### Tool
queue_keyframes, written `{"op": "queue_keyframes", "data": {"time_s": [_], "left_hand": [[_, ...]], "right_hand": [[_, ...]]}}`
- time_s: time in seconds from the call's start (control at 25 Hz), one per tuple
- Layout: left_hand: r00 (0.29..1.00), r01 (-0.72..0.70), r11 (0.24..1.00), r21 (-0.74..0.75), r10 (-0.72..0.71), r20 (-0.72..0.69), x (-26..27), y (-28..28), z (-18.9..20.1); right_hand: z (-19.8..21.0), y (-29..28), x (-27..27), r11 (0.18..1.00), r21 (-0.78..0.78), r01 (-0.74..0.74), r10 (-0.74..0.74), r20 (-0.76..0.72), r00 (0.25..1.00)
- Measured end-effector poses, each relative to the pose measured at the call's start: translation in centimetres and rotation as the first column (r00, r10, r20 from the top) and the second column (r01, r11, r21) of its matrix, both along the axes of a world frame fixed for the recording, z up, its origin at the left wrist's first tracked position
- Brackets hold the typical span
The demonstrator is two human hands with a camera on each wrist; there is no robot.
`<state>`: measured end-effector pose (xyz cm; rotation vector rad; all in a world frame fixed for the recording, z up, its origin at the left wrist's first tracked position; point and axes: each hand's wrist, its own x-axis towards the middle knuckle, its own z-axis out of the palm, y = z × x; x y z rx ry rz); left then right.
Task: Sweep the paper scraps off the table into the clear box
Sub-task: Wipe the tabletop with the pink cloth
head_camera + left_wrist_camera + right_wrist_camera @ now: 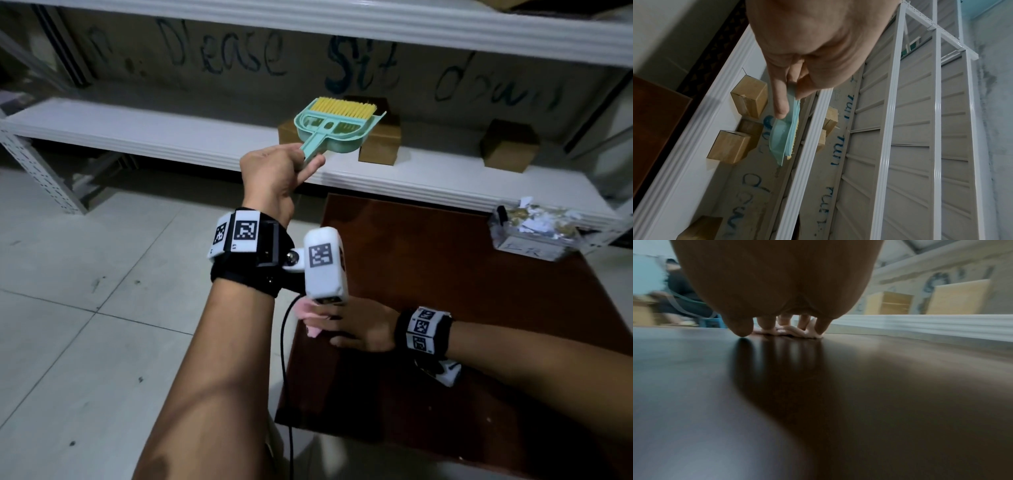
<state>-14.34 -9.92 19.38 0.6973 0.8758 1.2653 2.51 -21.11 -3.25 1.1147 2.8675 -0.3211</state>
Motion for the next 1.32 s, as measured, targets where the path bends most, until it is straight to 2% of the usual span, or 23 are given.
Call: {"op": "queue_keyframes", "data": {"time_s": [0.08, 0.4, 0.6, 0.72, 0.88, 1.0, 1.12, 1.32], "left_hand": [[1.000, 0.006, 1.000, 0.002, -0.006, -0.016, 0.3, 0.0, 0.0], [0.991, 0.103, 0.994, -0.039, -0.106, -0.082, 1.5, 0.9, -2.1], [0.974, 0.150, 0.978, -0.141, -0.171, -0.148, 2.3, 2.6, -6.2], [0.936, 0.209, 0.948, -0.239, -0.265, -0.233, 3.2, 4.1, -9.9], [0.936, 0.235, 0.908, -0.347, -0.307, -0.172, 4.0, 5.7, -13.7], [0.946, 0.217, 0.889, -0.403, -0.294, -0.139, 3.4, 6.3, -15.6], [0.947, 0.215, 0.886, -0.411, -0.292, -0.133, 2.9, 7.1, -16.3], [0.946, 0.260, 0.900, -0.351, -0.310, -0.096, 3.4, 7.6, -15.4]], "right_hand": [[-0.3, -2.3, -0.9, 0.993, 0.043, -0.111, 0.110, 0.020, 0.994], [-0.3, -10.6, -3.3, 0.956, 0.067, -0.285, 0.291, -0.111, 0.950], [1.4, -11.7, -1.2, 0.963, -0.084, -0.255, 0.240, -0.156, 0.958], [0.6, -11.8, 0.0, 0.968, -0.084, -0.235, 0.224, -0.129, 0.966], [-0.1, -10.9, 1.1, 0.972, -0.047, -0.230, 0.221, -0.152, 0.963], [-0.2, -9.5, 2.8, 0.987, -0.018, -0.159, 0.155, -0.122, 0.980], [-0.4, -5.3, 6.1, 0.999, 0.007, -0.044, 0.044, -0.046, 0.998], [1.0, 4.4, 11.6, 0.960, -0.036, 0.276, -0.272, 0.096, 0.958]]}}
